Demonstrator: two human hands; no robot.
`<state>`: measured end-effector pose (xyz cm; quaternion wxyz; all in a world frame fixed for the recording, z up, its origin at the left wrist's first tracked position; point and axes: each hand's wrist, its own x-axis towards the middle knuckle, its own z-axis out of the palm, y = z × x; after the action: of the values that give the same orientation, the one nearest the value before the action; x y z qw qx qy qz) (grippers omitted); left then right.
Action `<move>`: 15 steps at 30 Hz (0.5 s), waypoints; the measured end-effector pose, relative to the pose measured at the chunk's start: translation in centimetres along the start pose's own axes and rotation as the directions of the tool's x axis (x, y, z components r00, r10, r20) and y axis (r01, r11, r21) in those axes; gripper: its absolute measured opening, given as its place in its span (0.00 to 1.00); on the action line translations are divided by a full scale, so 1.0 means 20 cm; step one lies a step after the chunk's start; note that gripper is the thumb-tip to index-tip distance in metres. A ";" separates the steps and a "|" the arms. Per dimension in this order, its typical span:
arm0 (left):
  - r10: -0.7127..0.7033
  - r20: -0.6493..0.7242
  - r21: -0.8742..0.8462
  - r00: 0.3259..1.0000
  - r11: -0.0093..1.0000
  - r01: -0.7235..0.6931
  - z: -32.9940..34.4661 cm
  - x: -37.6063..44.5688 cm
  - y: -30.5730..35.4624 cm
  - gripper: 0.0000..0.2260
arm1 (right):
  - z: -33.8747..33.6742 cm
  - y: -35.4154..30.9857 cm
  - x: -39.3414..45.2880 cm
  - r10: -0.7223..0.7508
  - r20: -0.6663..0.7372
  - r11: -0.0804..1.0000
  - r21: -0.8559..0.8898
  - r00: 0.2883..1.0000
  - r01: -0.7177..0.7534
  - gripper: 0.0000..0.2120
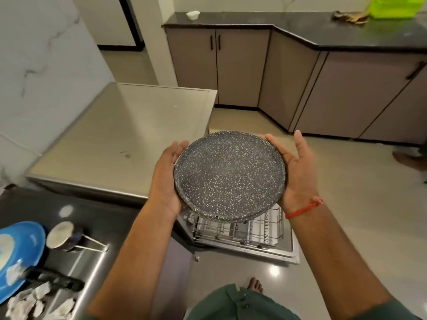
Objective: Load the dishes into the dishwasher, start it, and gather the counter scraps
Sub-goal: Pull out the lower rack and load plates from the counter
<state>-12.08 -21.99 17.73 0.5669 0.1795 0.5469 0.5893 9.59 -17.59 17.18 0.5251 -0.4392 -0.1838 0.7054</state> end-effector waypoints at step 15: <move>-0.169 0.053 0.247 0.984 0.957 0.151 0.50 0.27 -0.17 0.13 | -0.35 -0.32 0.30 0.012 -0.108 1.000 0.012 0.994 -0.011 0.30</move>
<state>-3.72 -13.69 15.95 0.6066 0.2241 0.6061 0.4632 18.53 -11.14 15.35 0.5326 -0.4750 -0.1485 0.6846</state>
